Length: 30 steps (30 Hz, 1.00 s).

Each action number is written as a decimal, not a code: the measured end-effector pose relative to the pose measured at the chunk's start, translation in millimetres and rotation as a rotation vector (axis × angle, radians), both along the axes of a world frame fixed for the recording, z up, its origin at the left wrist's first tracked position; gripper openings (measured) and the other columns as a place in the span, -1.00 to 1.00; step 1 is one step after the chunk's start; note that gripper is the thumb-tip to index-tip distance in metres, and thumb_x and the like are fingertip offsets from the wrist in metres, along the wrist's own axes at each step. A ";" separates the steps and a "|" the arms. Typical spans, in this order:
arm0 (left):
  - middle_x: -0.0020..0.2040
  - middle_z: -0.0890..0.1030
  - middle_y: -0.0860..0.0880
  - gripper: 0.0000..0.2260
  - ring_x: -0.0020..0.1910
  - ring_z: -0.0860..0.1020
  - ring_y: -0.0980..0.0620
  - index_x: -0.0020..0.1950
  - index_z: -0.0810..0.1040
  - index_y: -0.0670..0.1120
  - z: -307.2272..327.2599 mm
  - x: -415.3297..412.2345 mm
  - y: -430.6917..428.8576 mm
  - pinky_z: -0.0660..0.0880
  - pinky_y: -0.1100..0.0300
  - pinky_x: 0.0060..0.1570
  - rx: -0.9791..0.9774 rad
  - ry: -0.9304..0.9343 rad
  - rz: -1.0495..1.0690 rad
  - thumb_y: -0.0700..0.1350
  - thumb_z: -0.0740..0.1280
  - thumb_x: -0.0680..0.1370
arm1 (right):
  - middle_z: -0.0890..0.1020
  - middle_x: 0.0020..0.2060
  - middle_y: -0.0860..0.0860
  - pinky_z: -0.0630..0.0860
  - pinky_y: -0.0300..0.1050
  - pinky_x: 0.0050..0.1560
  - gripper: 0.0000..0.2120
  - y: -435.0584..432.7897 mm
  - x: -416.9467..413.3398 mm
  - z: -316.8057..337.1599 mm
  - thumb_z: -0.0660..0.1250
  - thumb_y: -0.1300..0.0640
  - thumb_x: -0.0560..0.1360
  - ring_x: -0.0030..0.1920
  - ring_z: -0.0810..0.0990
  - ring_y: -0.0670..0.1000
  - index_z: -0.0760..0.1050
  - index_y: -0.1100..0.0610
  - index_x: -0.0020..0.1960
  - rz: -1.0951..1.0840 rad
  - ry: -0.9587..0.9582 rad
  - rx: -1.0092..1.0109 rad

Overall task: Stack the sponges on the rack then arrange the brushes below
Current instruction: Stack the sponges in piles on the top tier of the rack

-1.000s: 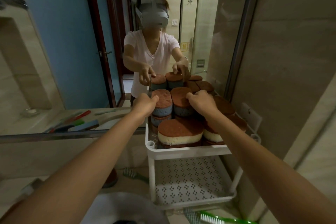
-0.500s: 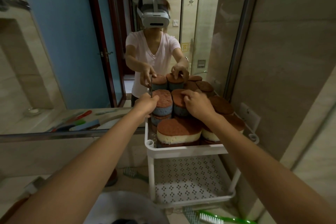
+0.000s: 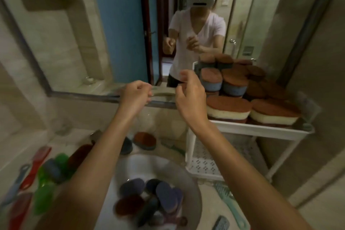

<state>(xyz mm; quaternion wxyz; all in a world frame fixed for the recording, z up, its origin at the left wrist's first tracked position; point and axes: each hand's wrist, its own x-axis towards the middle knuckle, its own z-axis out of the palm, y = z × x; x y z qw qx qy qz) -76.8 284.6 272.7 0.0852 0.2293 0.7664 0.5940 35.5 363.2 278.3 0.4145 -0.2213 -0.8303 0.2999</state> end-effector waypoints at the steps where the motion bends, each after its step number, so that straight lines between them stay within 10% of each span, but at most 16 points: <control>1: -0.32 0.51 -0.01 -0.74 -0.40 0.49 0.12 -0.29 0.46 -0.03 -12.3 -5.2 -24.1 0.42 0.47 -0.49 0.005 -0.035 0.037 -0.22 0.18 0.58 | 0.52 0.18 0.17 0.38 -0.09 0.12 -0.65 -18.2 -8.8 -10.4 0.17 0.31 0.50 0.17 0.50 0.13 0.38 0.24 0.28 0.053 -0.008 -0.045; 14: -0.40 0.56 -0.12 -0.73 -0.34 0.50 -0.13 -0.35 0.42 -0.10 -217.6 -119.1 -233.6 0.50 0.30 -0.40 -0.289 -0.534 0.258 -0.27 0.20 0.56 | 0.59 0.08 0.27 0.45 0.05 0.10 -0.69 -207.0 -157.3 -197.0 0.15 0.28 0.52 0.11 0.53 0.27 0.39 0.25 0.25 0.309 -0.646 -0.448; 20: -0.47 0.34 -0.07 -0.67 -0.46 0.32 0.02 -0.48 0.30 -0.11 -250.4 -191.6 -264.0 0.22 0.37 -0.49 -0.560 -0.286 0.265 -0.30 0.22 0.48 | 0.55 0.21 0.20 0.40 -0.04 0.19 -0.71 -237.3 -214.3 -248.1 0.17 0.19 0.56 0.23 0.49 0.22 0.42 0.26 0.24 0.269 -0.843 -0.591; 23: -0.25 0.57 -0.23 -0.85 -0.22 0.56 -0.15 -0.23 0.54 -0.28 -260.9 -221.4 -268.5 0.39 0.18 -0.29 -0.549 -0.190 0.413 -0.22 0.29 0.48 | 0.51 0.25 0.22 0.38 -0.05 0.20 -0.61 -233.5 -243.9 -257.3 0.18 0.04 0.58 0.26 0.47 0.21 0.39 0.30 0.27 0.122 -0.843 -0.704; 27: 0.22 0.53 -0.28 -0.34 0.22 0.50 -0.25 0.27 0.42 -0.36 -289.7 -242.2 -271.2 0.46 0.03 0.18 -0.644 -0.346 0.461 0.09 0.44 0.38 | 0.57 0.12 0.22 0.37 -0.11 -0.01 -0.55 -230.1 -280.8 -262.4 0.21 -0.12 0.54 0.09 0.54 0.17 0.49 0.28 0.11 0.033 -0.822 -0.835; 30: 0.27 0.52 -0.26 -0.31 0.24 0.51 -0.21 0.31 0.42 -0.32 -300.5 -248.5 -264.5 0.48 0.02 0.21 -0.563 -0.466 0.444 0.09 0.48 0.36 | 0.59 0.09 0.18 0.41 -0.10 0.02 -0.50 -232.9 -302.7 -272.4 0.27 -0.16 0.49 0.11 0.55 0.18 0.47 0.25 0.18 0.011 -0.825 -0.868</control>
